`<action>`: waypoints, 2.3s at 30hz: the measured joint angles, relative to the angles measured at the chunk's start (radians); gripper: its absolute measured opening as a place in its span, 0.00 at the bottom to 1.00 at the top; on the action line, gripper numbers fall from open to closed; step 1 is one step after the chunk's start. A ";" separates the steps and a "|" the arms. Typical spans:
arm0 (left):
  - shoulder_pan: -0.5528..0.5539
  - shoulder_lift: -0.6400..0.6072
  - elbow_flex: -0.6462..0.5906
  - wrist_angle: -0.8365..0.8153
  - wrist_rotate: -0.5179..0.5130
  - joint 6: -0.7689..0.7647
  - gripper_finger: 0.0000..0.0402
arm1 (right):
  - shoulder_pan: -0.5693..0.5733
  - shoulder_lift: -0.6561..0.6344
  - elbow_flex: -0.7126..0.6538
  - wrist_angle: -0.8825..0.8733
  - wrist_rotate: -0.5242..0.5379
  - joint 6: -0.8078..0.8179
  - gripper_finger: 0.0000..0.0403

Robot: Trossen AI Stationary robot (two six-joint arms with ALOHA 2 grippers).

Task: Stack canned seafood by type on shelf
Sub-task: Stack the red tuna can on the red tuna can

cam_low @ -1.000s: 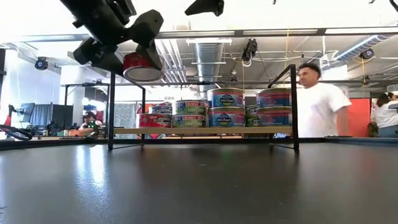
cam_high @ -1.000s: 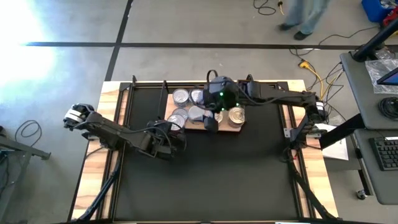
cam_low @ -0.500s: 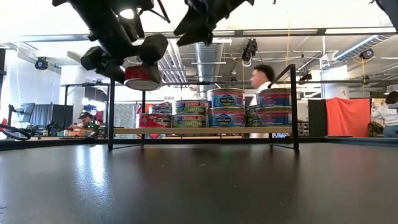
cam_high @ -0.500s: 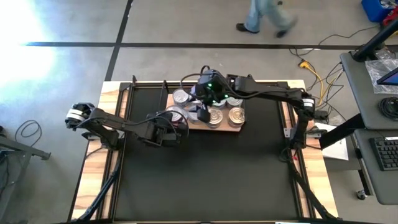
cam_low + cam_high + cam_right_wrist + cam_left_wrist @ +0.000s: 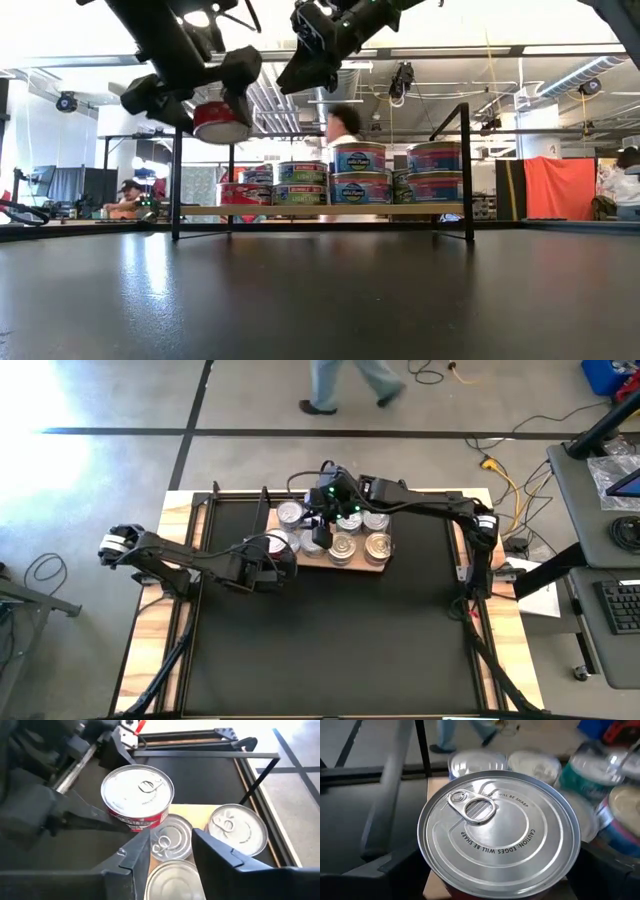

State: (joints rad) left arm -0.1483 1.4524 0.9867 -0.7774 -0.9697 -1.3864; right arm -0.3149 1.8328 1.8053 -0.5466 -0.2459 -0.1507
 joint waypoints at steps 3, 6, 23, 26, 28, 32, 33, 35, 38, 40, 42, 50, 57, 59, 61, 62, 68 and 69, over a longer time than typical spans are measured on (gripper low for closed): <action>0.003 -0.011 0.000 0.008 -0.036 0.009 0.91 | -0.004 -0.003 0.000 0.016 -0.002 0.011 0.32; 0.003 -0.005 0.000 0.007 -0.036 0.008 0.91 | -0.005 -0.010 0.004 0.015 -0.052 0.020 0.30; 0.067 0.006 -0.062 0.174 -0.031 0.117 0.91 | -0.011 0.108 0.003 0.171 -0.156 0.028 0.18; 0.079 0.016 -0.066 0.185 -0.023 0.148 0.92 | -0.013 0.147 0.014 0.177 -0.187 0.023 0.14; 0.085 0.023 -0.066 0.175 -0.017 0.152 0.92 | -0.015 0.171 0.017 0.190 -0.194 0.019 0.12; 0.095 0.036 -0.067 0.175 -0.013 0.183 0.93 | -0.019 0.204 0.020 0.248 -0.200 0.020 0.08; 0.097 0.041 -0.067 0.176 -0.013 0.191 0.93 | -0.022 0.208 0.020 0.257 -0.199 0.019 0.07; 0.106 0.060 -0.067 0.196 -0.015 0.210 0.93 | -0.026 0.215 0.020 0.284 -0.199 0.019 0.06; 0.129 0.092 -0.067 0.245 -0.007 0.255 0.93 | -0.030 0.227 0.021 0.311 -0.178 0.014 0.05; 0.139 0.114 -0.067 0.270 0.004 0.260 0.93 | -0.032 0.240 0.021 0.321 -0.173 0.000 0.04; 0.147 0.128 -0.068 0.251 0.007 0.241 0.93 | -0.034 0.253 0.021 0.314 -0.170 -0.017 0.03; 0.169 0.136 -0.069 0.221 -0.007 0.237 0.93 | -0.046 0.308 0.021 0.324 -0.145 -0.049 0.03; 0.184 0.199 -0.070 0.279 -0.011 0.237 0.94 | -0.052 0.327 0.021 0.304 -0.121 -0.093 0.03; 0.192 0.214 -0.065 0.285 -0.014 0.237 0.95 | -0.057 0.327 0.021 0.295 -0.110 -0.105 0.03; 0.200 0.226 -0.061 0.288 -0.014 0.238 0.95 | -0.060 0.327 0.021 0.278 -0.088 -0.126 0.03; 0.204 0.228 -0.058 0.288 -0.016 0.238 0.96 | -0.064 0.327 0.021 0.271 -0.082 -0.134 0.03; 0.231 0.244 -0.055 0.305 -0.024 0.240 0.96 | -0.087 0.327 0.022 0.255 -0.075 -0.143 0.03; 0.235 0.247 -0.054 0.308 -0.020 0.243 0.96 | -0.089 0.327 0.022 0.253 -0.073 -0.143 0.03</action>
State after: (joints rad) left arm 0.0868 1.6993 0.9328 -0.4697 -0.9893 -1.1433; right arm -0.4043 2.1597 1.8275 -0.2932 -0.3194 -0.2937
